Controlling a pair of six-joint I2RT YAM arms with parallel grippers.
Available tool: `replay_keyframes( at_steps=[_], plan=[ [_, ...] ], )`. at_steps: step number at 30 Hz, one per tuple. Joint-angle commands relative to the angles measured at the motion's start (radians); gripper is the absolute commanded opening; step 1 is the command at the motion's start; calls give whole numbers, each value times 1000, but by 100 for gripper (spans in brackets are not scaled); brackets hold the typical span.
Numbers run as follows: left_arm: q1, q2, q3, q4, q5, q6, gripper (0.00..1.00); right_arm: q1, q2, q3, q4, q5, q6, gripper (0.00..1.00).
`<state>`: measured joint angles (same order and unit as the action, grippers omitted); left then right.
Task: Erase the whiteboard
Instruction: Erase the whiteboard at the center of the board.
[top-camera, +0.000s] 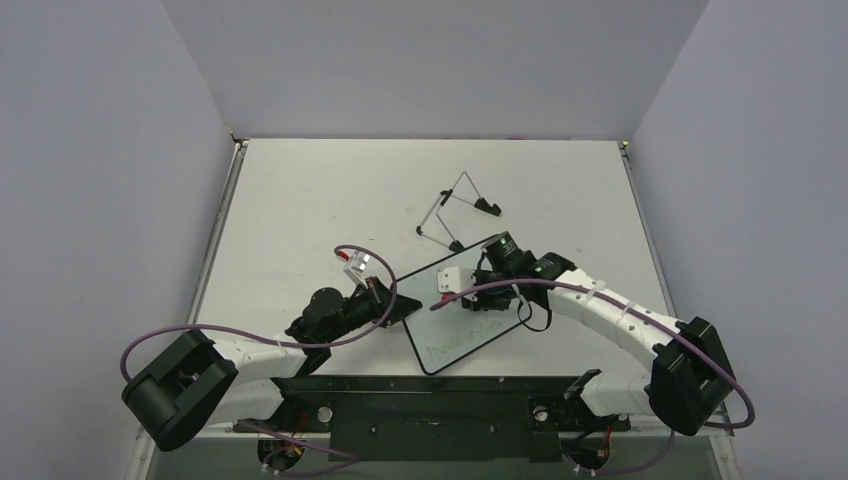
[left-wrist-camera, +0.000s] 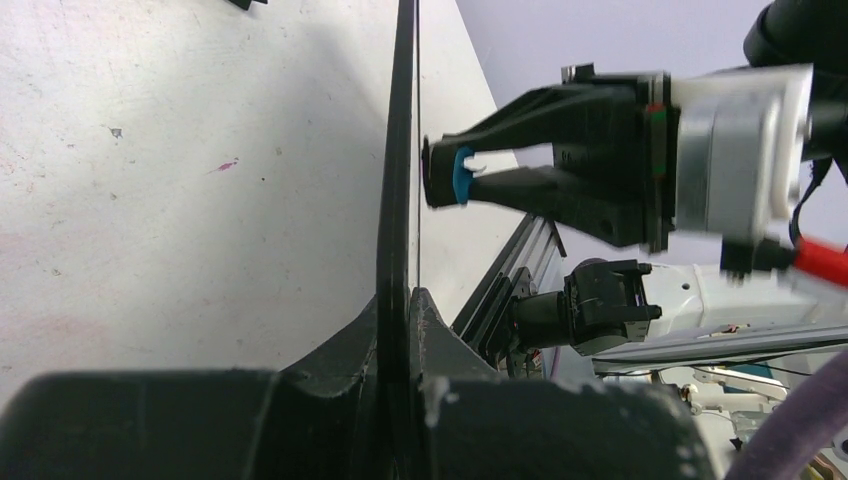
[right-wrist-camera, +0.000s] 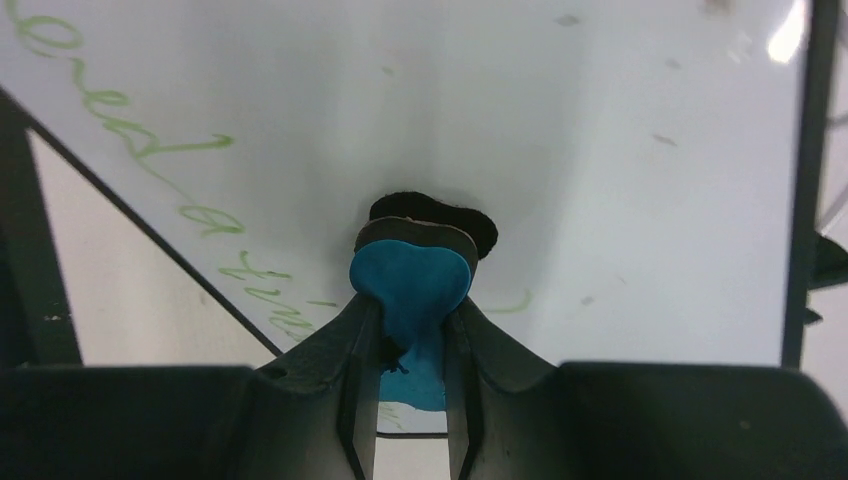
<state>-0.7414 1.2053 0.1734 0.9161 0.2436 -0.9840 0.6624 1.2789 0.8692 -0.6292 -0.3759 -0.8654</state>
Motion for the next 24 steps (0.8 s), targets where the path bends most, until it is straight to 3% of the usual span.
replay_keyframes(
  at_steps=[1,6,13,19,24],
  plan=[
    [6,-20,38,138,19,-10,0,60,12,-1,-92,-19,-103,0],
    [7,-40,34,117,14,-6,0,62,-17,-34,-84,65,-107,0],
    [7,-18,34,144,23,-16,0,52,-7,-48,164,285,132,0],
    [6,-7,32,160,27,-24,0,78,-29,-53,137,162,118,0],
    [6,6,40,166,31,-28,0,113,-11,-35,-46,-13,-40,0]
  ],
)
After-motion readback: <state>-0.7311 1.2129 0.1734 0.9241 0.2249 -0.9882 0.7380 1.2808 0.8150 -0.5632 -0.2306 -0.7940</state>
